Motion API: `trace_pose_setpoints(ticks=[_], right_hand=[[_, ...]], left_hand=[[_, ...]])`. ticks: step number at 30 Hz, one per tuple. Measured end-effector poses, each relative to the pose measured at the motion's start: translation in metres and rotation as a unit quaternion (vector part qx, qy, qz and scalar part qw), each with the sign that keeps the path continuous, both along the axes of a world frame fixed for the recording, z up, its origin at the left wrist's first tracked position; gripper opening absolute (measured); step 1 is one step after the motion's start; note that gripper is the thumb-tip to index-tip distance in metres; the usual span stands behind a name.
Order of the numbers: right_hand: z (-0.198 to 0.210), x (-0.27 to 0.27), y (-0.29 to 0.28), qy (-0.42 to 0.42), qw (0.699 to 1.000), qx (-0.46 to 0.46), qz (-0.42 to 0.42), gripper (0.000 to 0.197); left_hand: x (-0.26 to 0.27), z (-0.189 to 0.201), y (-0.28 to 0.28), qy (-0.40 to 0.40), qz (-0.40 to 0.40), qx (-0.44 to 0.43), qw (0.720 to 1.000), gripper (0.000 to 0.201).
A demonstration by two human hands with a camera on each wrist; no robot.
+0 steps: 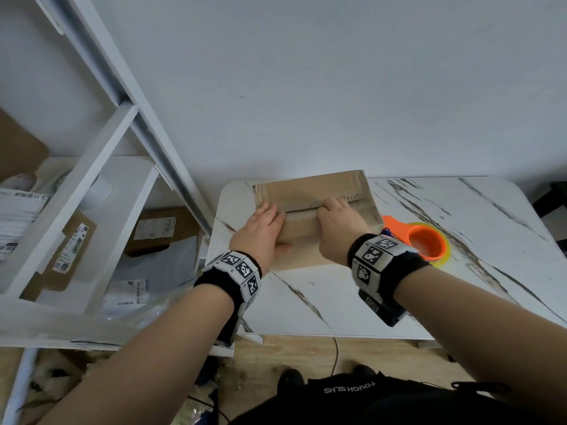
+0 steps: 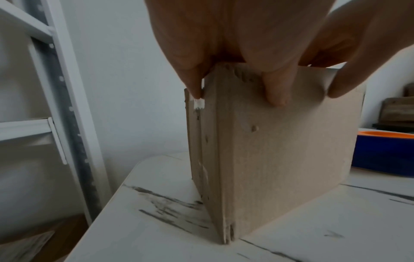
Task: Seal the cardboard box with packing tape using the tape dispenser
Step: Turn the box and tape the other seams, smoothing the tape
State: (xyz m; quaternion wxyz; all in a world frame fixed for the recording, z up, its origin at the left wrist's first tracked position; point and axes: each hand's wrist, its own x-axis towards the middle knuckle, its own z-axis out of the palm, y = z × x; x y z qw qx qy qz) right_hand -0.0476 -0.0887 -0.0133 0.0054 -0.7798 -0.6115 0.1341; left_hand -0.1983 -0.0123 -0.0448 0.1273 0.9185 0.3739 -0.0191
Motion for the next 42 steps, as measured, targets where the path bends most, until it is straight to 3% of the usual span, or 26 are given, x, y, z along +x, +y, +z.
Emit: trace_pose_setpoints(ticks=[7, 15, 19, 24, 29, 32, 34, 36, 40, 42], right_hand=[[-0.01, -0.026, 0.019, 0.025, 0.998, 0.022, 0.058, 0.042], [0.003, 0.035, -0.012, -0.063, 0.997, 0.015, -0.052, 0.05], [0.004, 0.047, -0.016, -0.099, 0.993, 0.007, -0.061, 0.052], [0.0, 0.047, -0.022, -0.119, 0.991, 0.007, -0.054, 0.037], [0.002, 0.036, -0.021, -0.107, 0.991, -0.012, -0.073, 0.054], [0.003, 0.01, -0.02, -0.079, 0.997, -0.002, -0.021, 0.076], [0.002, -0.009, -0.02, -0.061, 0.997, 0.031, 0.032, 0.08], [-0.002, -0.022, -0.019, -0.046, 0.996, 0.053, 0.057, 0.074], [-0.009, -0.019, -0.018, -0.027, 0.996, 0.072, 0.05, 0.042], [-0.012, -0.008, -0.019, -0.022, 0.996, 0.068, 0.049, 0.037]], left_hand=[[-0.004, 0.002, 0.002, 0.043, -0.041, 0.02, 0.998, 0.066], [-0.007, 0.008, 0.014, 0.039, -0.048, 0.004, 0.998, 0.067], [-0.012, 0.014, 0.022, 0.016, -0.055, 0.029, 0.998, 0.063], [-0.035, 0.021, 0.034, 0.094, -0.127, 0.075, 0.985, 0.072], [-0.033, 0.025, 0.031, 0.094, -0.122, 0.108, 0.982, 0.057], [-0.024, 0.026, 0.021, 0.067, -0.136, 0.165, 0.974, 0.042], [-0.015, 0.021, 0.01, 0.018, -0.126, 0.176, 0.976, 0.027], [-0.005, 0.016, -0.002, -0.019, -0.104, 0.128, 0.986, 0.018], [-0.002, 0.015, -0.006, -0.056, -0.073, 0.063, 0.994, 0.021], [-0.01, 0.015, 0.001, -0.1, -0.062, 0.056, 0.991, 0.024]])
